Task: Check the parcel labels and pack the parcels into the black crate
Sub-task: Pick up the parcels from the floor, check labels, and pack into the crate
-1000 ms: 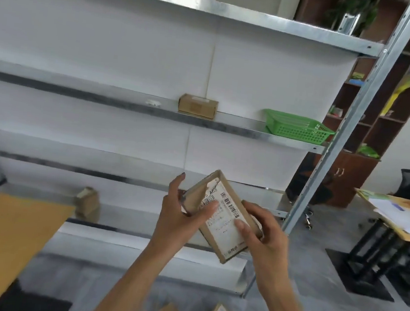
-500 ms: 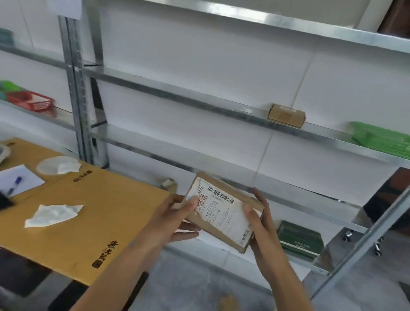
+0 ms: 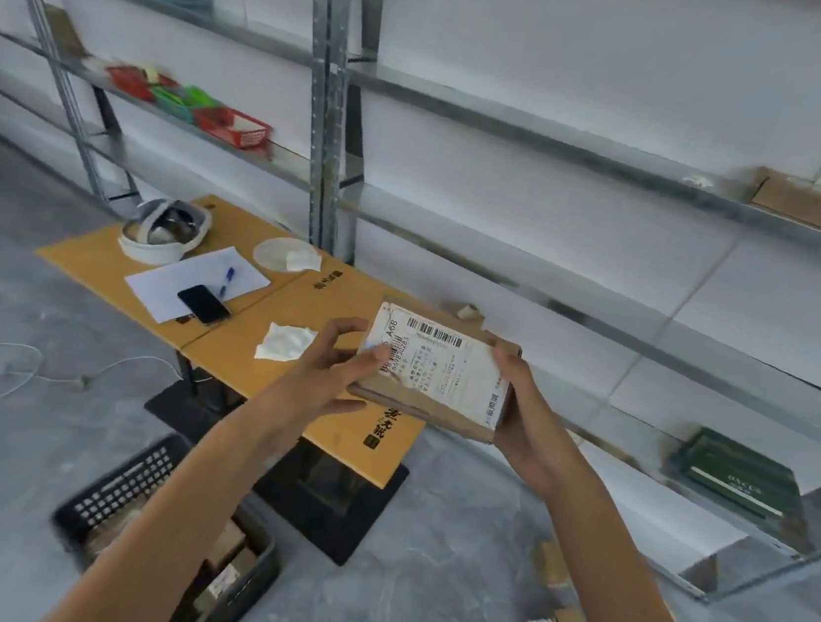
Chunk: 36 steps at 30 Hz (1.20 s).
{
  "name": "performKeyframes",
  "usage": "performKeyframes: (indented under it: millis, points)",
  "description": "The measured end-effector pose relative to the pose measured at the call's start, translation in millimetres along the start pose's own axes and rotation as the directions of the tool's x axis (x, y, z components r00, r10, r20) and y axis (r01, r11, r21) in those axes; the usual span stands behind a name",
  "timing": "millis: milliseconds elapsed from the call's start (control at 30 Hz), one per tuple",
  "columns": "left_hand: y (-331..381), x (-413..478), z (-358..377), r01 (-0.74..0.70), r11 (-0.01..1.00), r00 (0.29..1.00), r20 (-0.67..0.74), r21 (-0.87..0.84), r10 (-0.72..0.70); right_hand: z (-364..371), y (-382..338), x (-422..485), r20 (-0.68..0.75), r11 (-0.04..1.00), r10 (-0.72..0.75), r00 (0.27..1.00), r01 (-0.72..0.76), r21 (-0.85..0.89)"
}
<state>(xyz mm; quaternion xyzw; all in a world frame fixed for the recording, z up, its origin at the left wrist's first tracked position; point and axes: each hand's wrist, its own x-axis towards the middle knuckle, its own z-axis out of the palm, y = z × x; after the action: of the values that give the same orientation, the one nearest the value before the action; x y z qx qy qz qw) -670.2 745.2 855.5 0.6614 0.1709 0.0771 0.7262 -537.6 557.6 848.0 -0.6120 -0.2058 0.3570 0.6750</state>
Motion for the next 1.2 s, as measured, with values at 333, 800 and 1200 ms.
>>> performKeyframes:
  millis: [333, 800, 1200]
  points:
    - [-6.2, 71.4, -99.4, 0.053, 0.999, 0.997, -0.059, 0.008, -0.053, 60.9, 10.1, 119.4, 0.012, 0.998, 0.064, 0.998, -0.065, 0.02]
    - [-42.5, 79.6, -295.9, 0.151, 0.987, 0.988, -0.011, -0.046, -0.151, 217.6, 61.2, 221.4, -0.042, 0.989, 0.134, 0.99, -0.131, 0.065]
    - [-64.1, 63.9, -429.9, 0.263, 0.961, 0.965, 0.027, -0.088, -0.261, 363.5, 128.8, 230.3, -0.302, 0.966, 0.234, 0.924, -0.186, 0.18]
